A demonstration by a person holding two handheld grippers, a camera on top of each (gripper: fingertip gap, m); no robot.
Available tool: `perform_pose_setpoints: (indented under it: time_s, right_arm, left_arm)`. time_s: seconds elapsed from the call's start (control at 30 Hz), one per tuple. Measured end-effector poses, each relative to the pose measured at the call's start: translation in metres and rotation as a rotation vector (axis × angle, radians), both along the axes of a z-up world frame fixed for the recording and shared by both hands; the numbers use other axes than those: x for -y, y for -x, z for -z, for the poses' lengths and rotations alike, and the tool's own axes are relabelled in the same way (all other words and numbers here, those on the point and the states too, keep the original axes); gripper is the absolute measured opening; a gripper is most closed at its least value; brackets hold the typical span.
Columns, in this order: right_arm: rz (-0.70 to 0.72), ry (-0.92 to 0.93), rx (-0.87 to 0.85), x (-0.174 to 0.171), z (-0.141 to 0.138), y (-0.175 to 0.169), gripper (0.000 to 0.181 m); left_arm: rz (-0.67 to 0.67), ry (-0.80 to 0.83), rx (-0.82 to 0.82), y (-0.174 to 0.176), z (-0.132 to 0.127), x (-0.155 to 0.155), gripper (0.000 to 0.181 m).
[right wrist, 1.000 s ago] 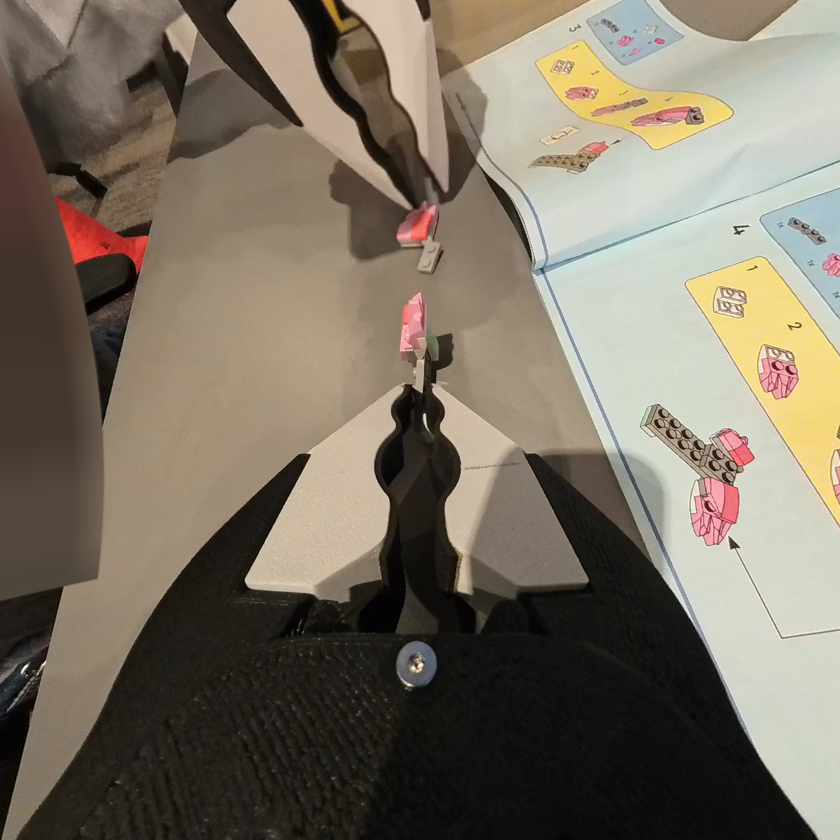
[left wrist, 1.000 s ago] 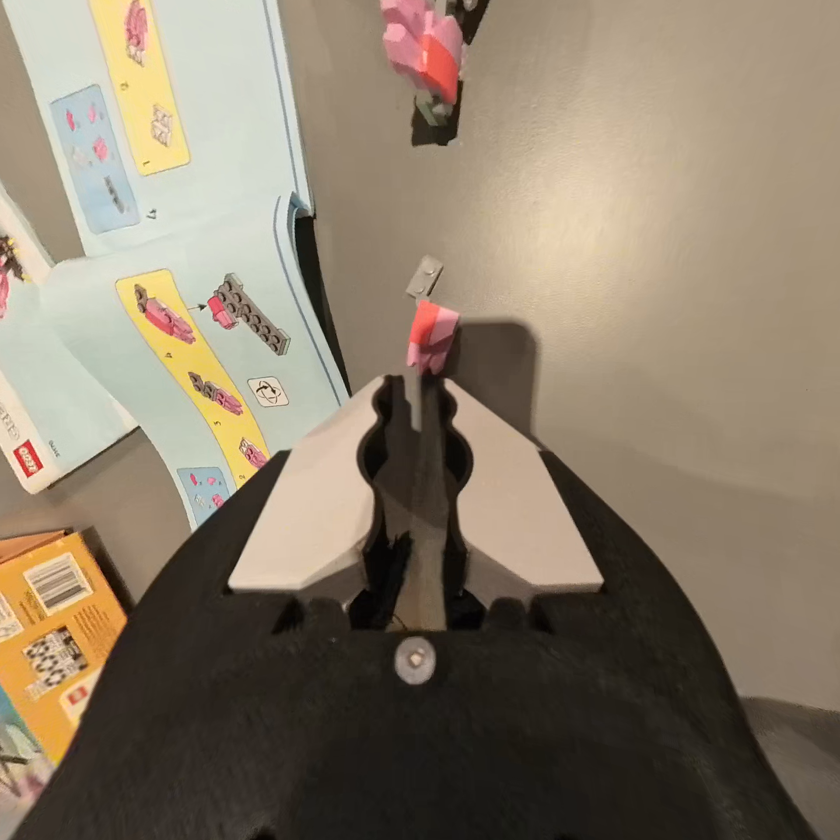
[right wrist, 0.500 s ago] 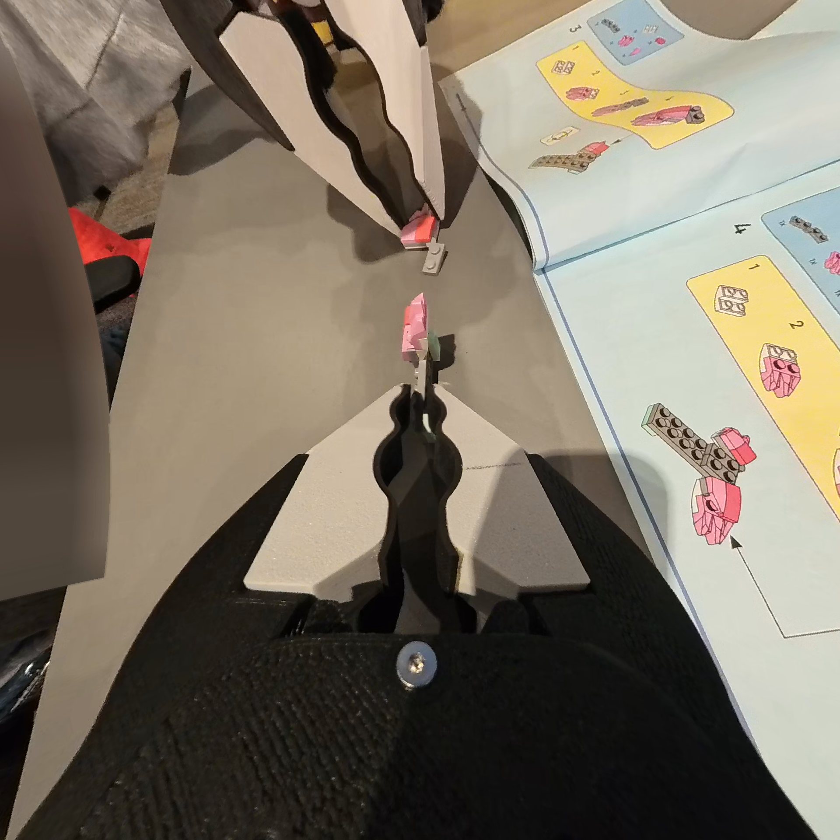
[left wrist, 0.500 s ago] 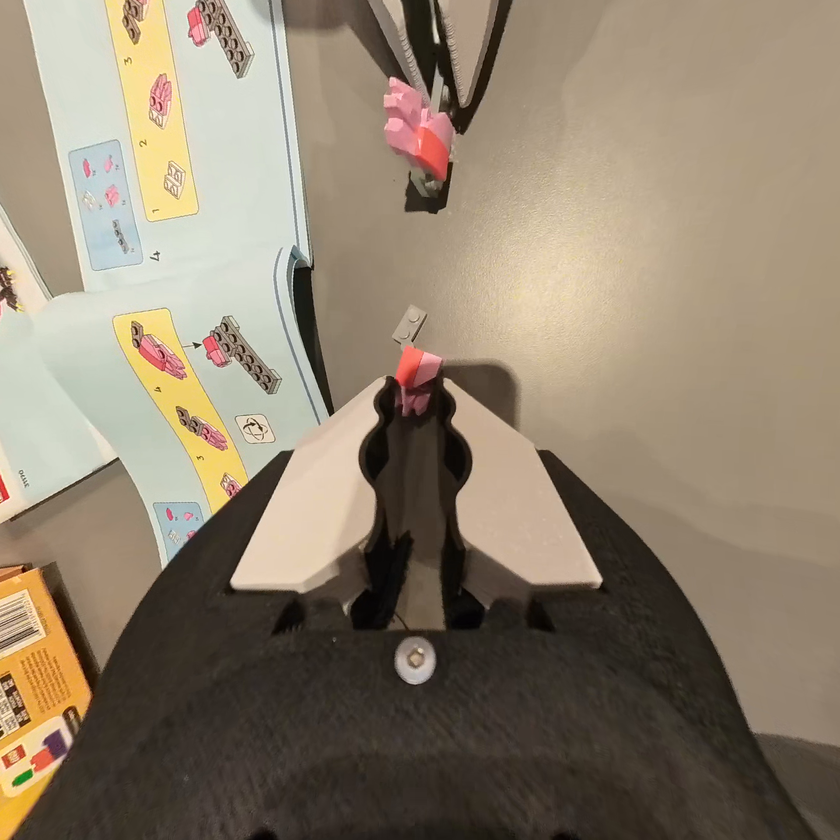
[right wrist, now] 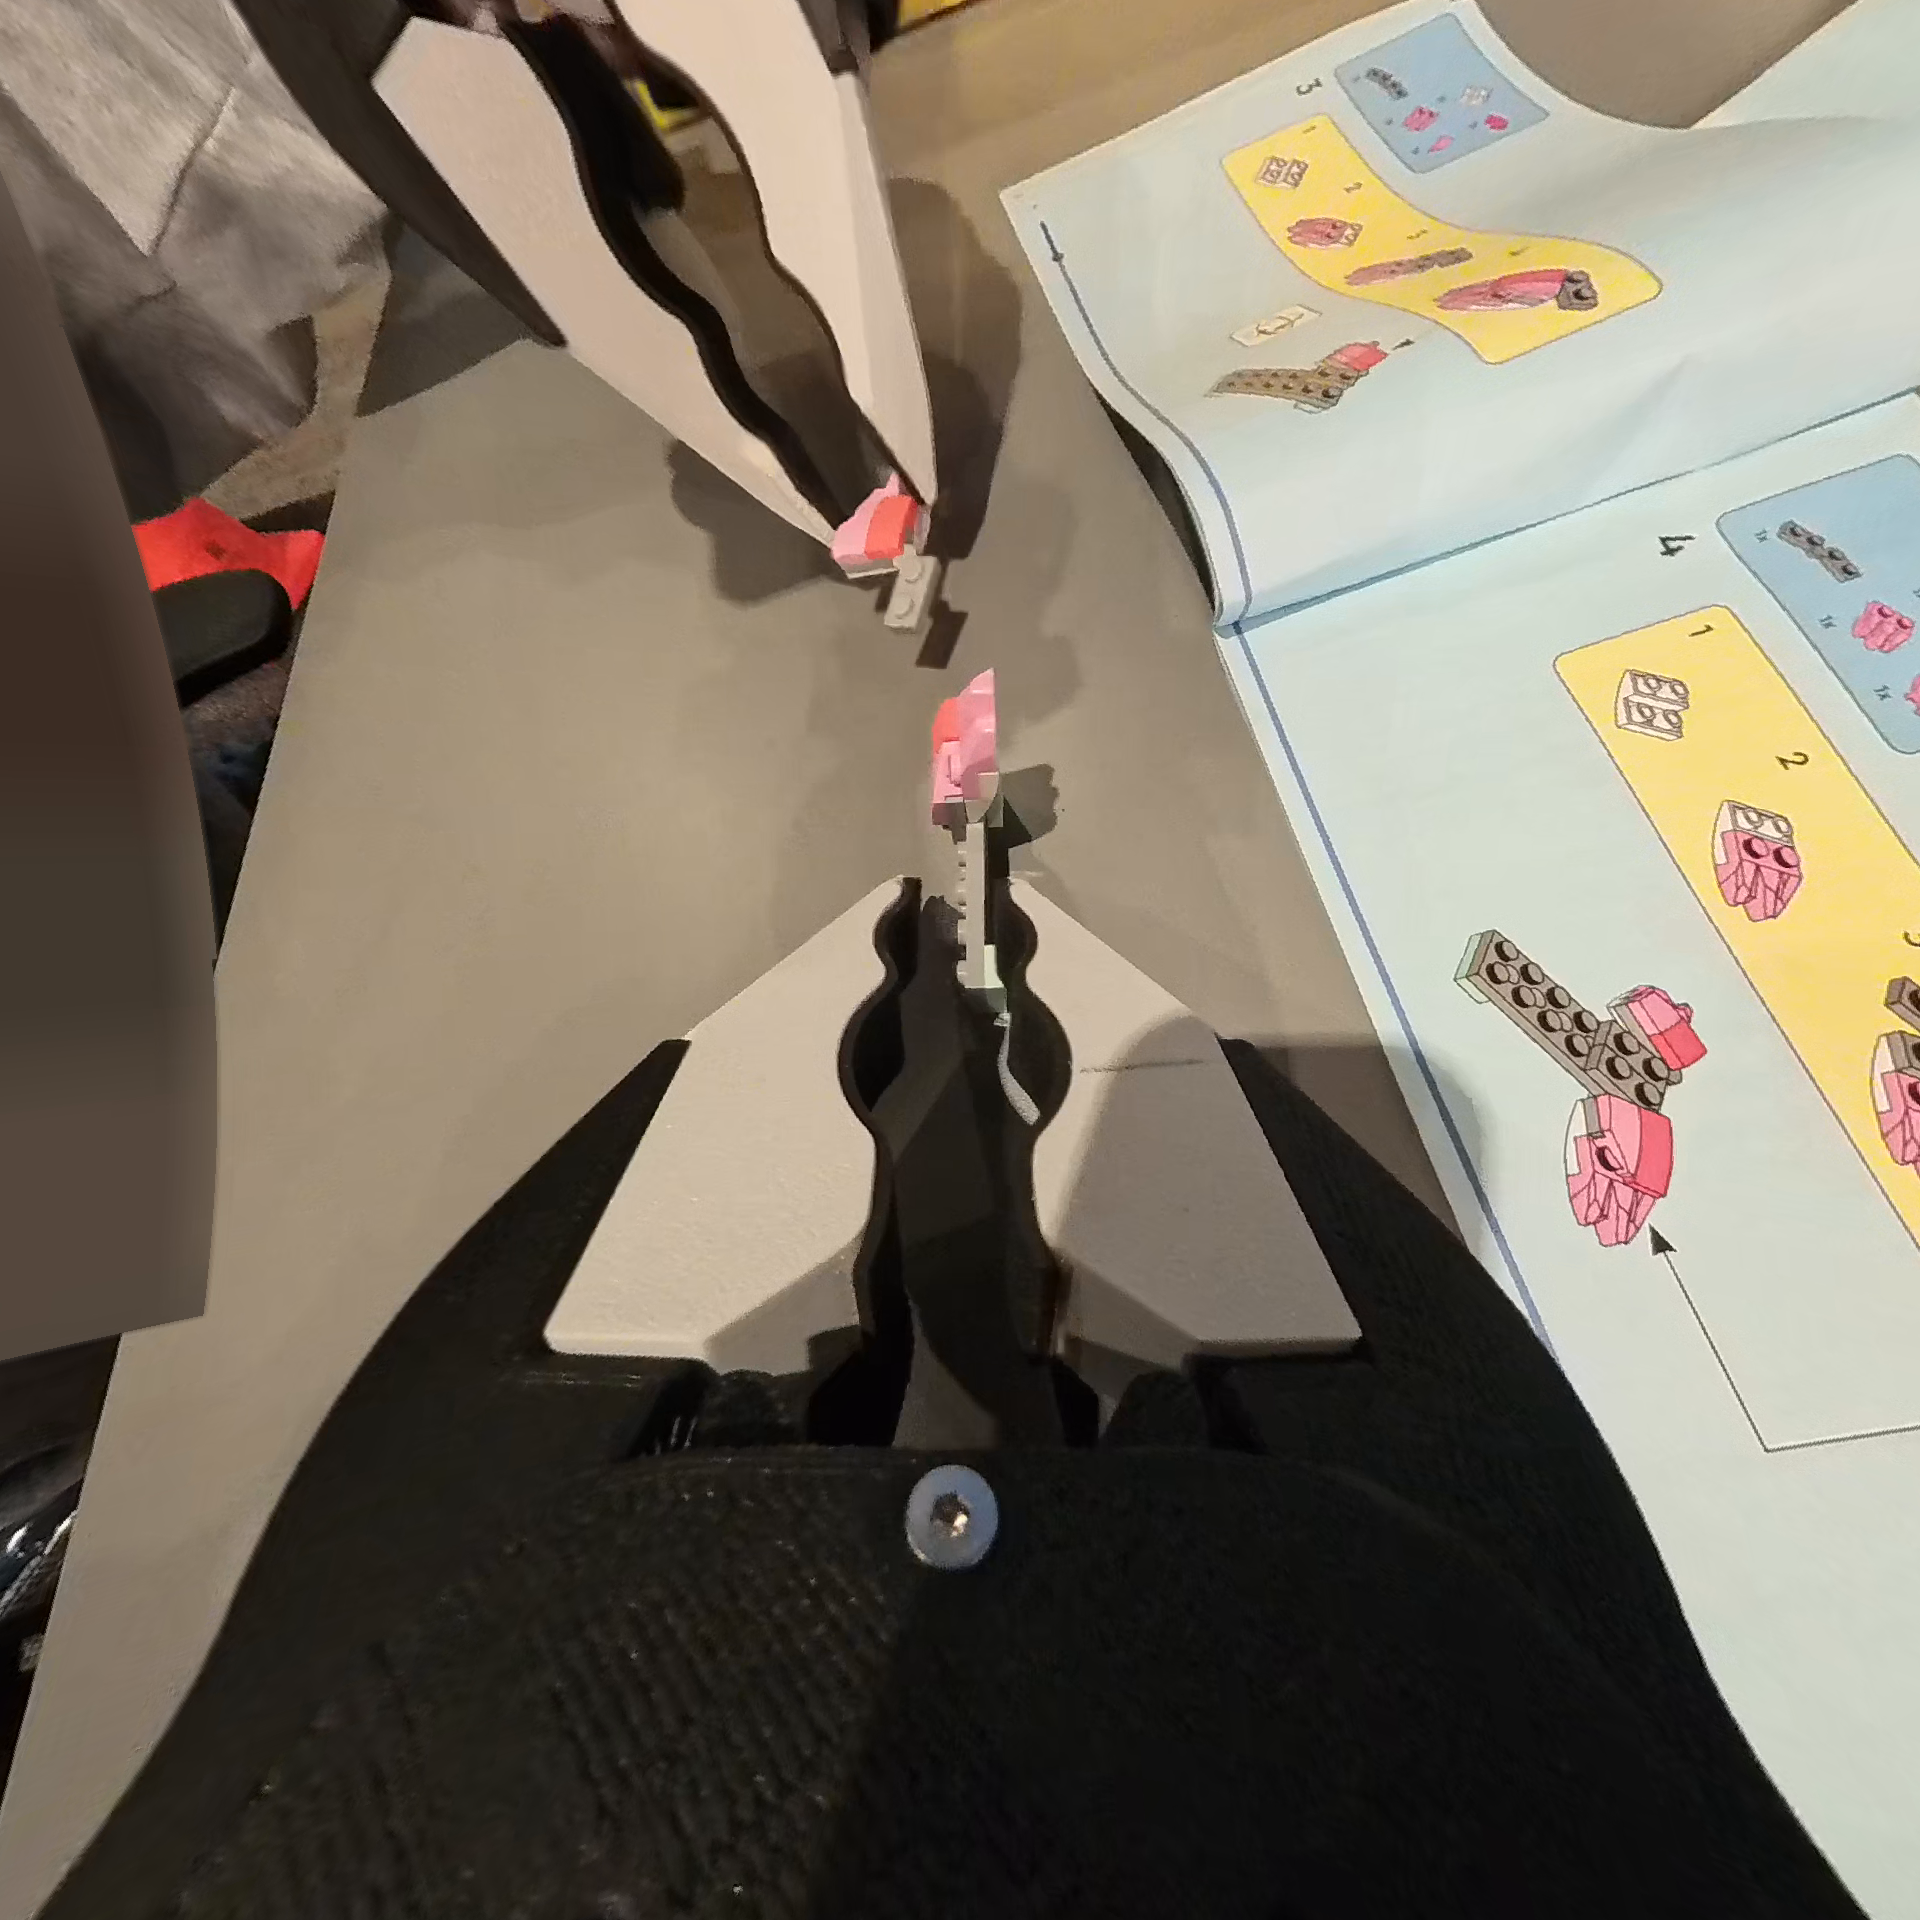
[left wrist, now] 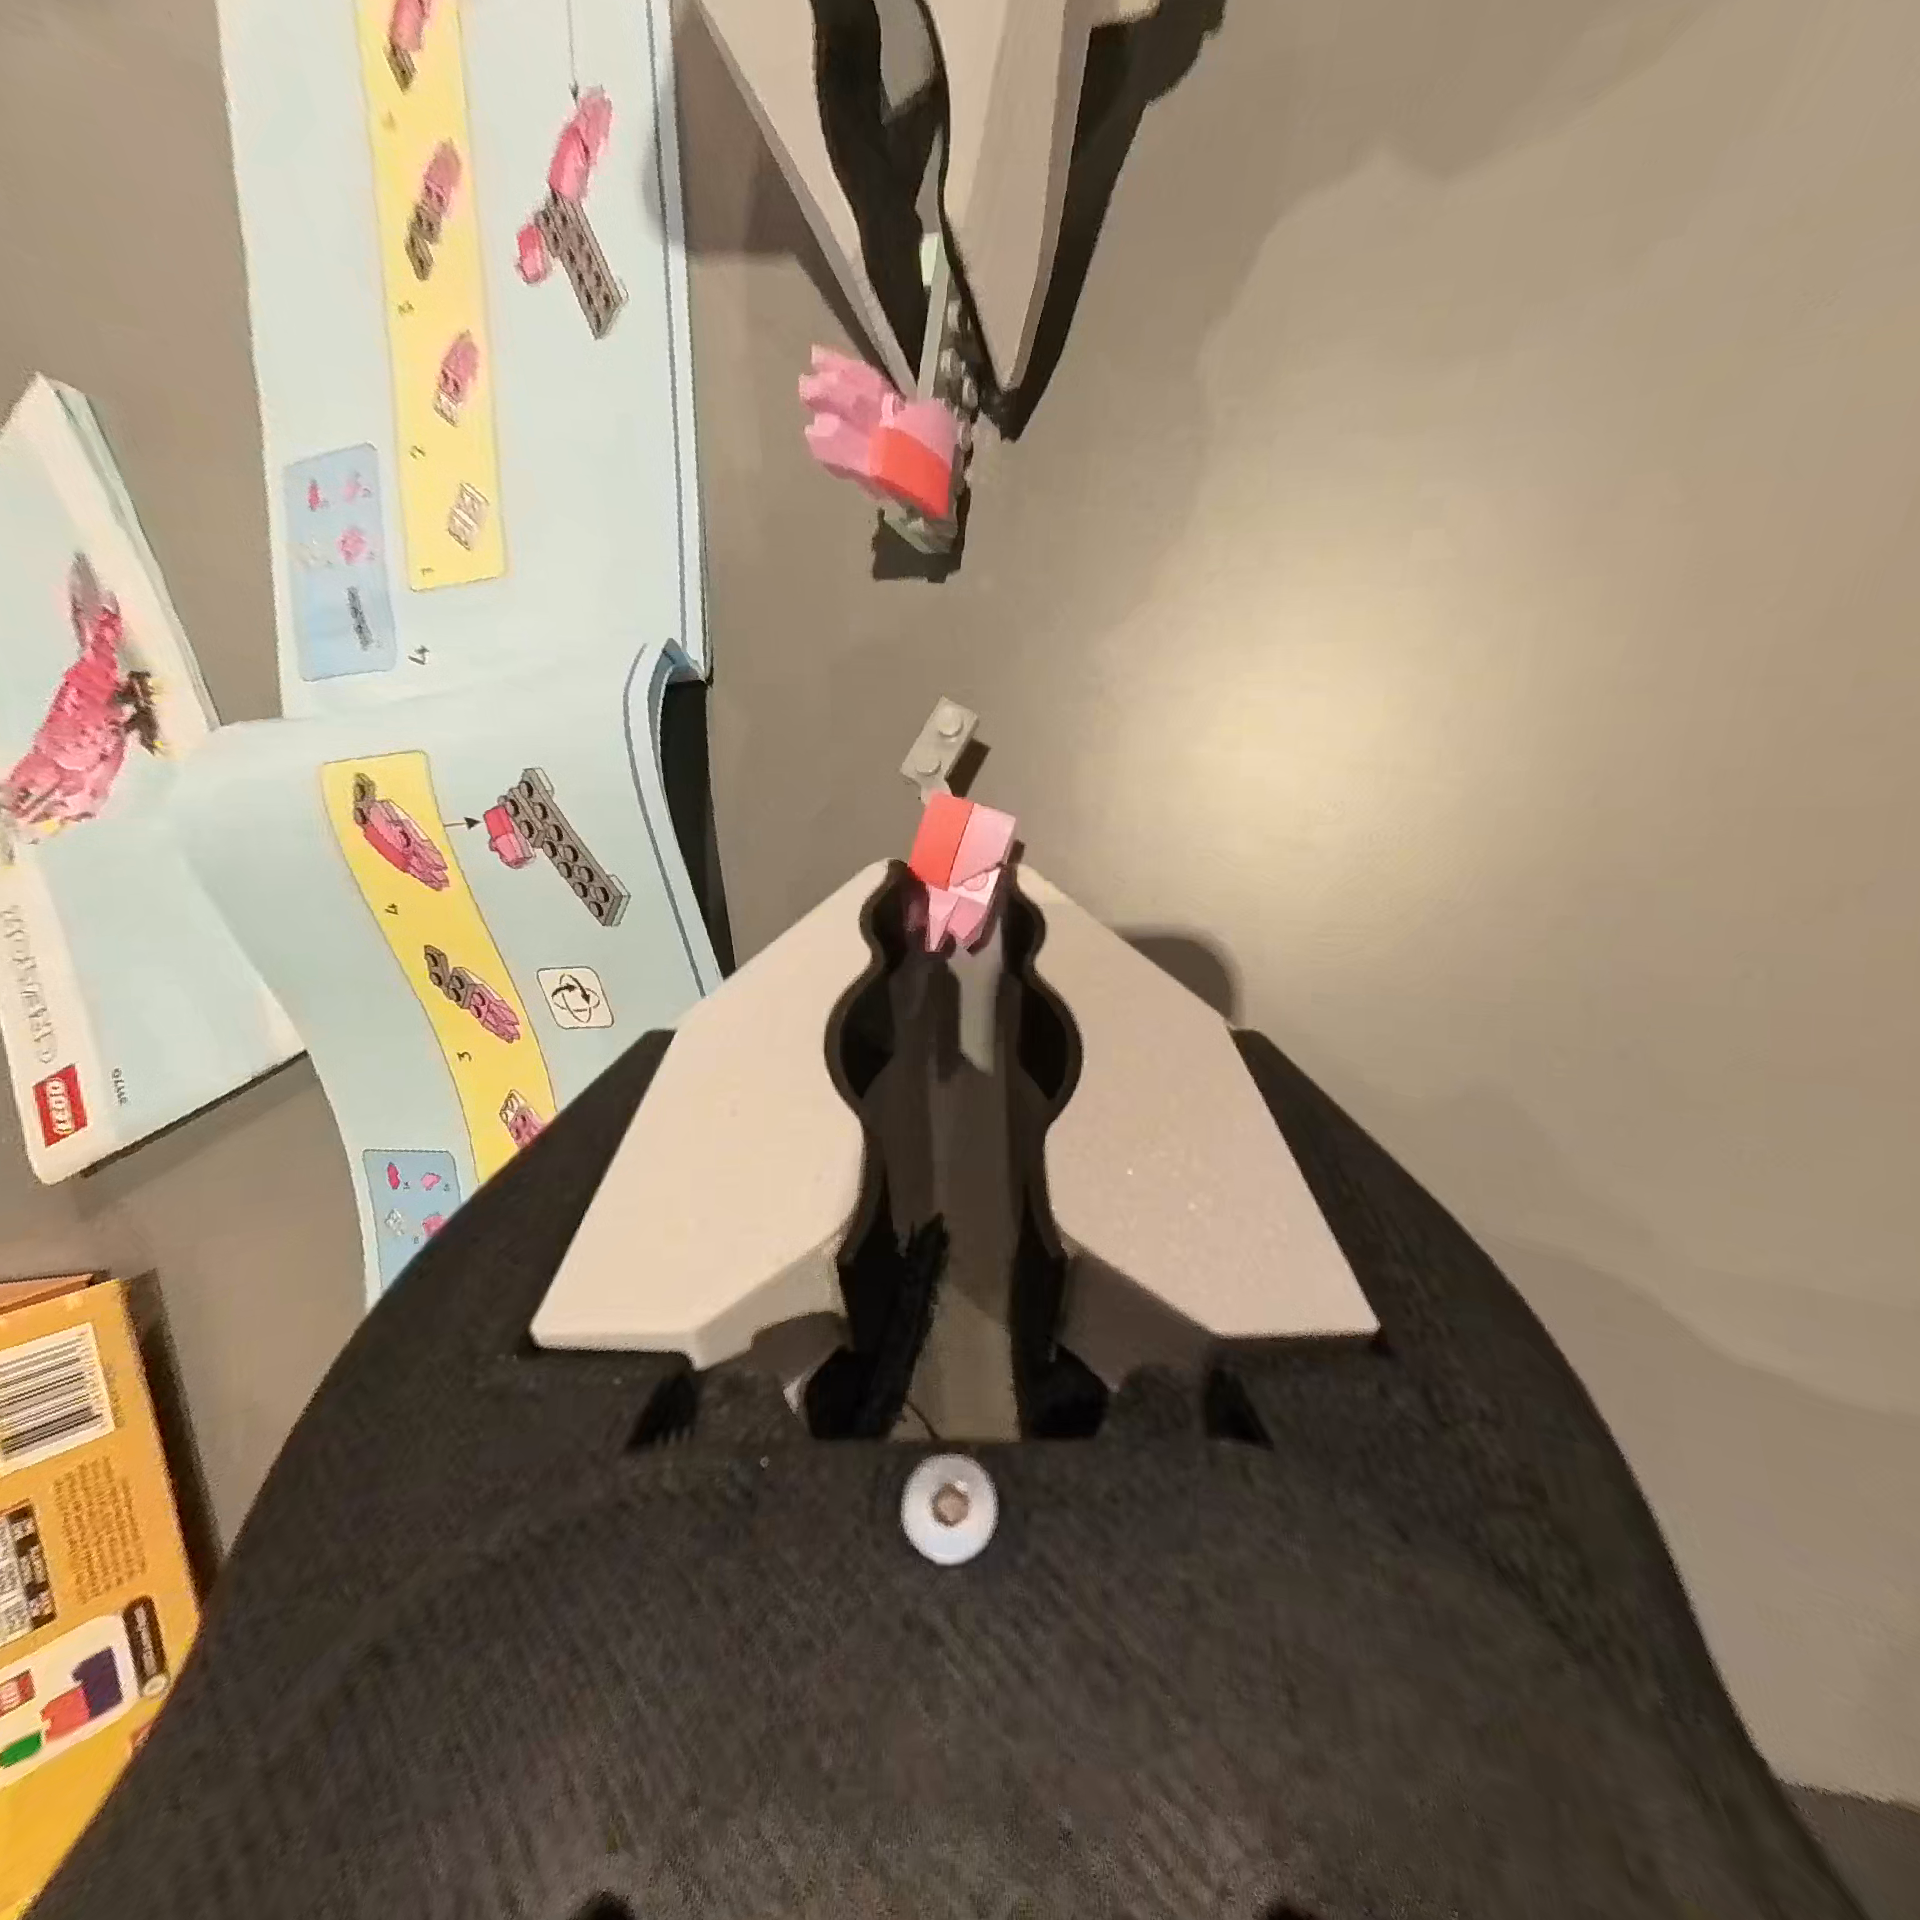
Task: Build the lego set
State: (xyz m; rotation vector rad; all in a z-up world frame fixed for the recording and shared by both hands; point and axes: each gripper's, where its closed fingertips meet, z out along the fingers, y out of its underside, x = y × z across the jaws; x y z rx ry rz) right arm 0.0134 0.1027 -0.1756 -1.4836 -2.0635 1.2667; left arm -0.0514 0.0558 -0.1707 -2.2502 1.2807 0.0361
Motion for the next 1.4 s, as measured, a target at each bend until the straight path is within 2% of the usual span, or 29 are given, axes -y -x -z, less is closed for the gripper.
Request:
perform_pose_setpoints:
  time_s: [0.2,0.6,0.8,0.97,1.07,1.27,1.4]
  right_arm:
    - [0.003,-0.021,-0.001,-0.002,0.001,0.000,0.012]
    - [0.027,-0.014,0.013,-0.004,0.002,0.001,0.005]
    - [0.065,0.151,0.015,-0.004,-0.008,0.004,0.004]
    - [0.118,0.365,0.023,-0.006,-0.020,0.007,0.004]
    - [0.138,0.450,0.018,-0.010,-0.025,0.008,0.004]
    - [0.204,0.439,0.019,-0.019,-0.022,0.011,0.004]
    - [0.231,0.403,0.041,-0.021,-0.016,0.012,0.004]
  left_arm:
    - [0.015,-0.061,0.053,-0.014,-0.011,0.000,0.016]
    - [0.064,-0.125,0.063,-0.031,-0.016,-0.009,0.016]
    - [0.092,-0.253,-0.062,-0.031,-0.017,-0.029,0.016]
    - [0.089,-0.338,-0.207,-0.019,-0.010,-0.038,0.016]
    - [0.079,-0.376,-0.198,-0.020,-0.012,-0.043,0.016]
    - [-0.003,-0.390,-0.152,-0.018,-0.011,-0.052,0.015]
    - [-0.005,-0.379,-0.164,-0.018,-0.002,-0.054,0.016]
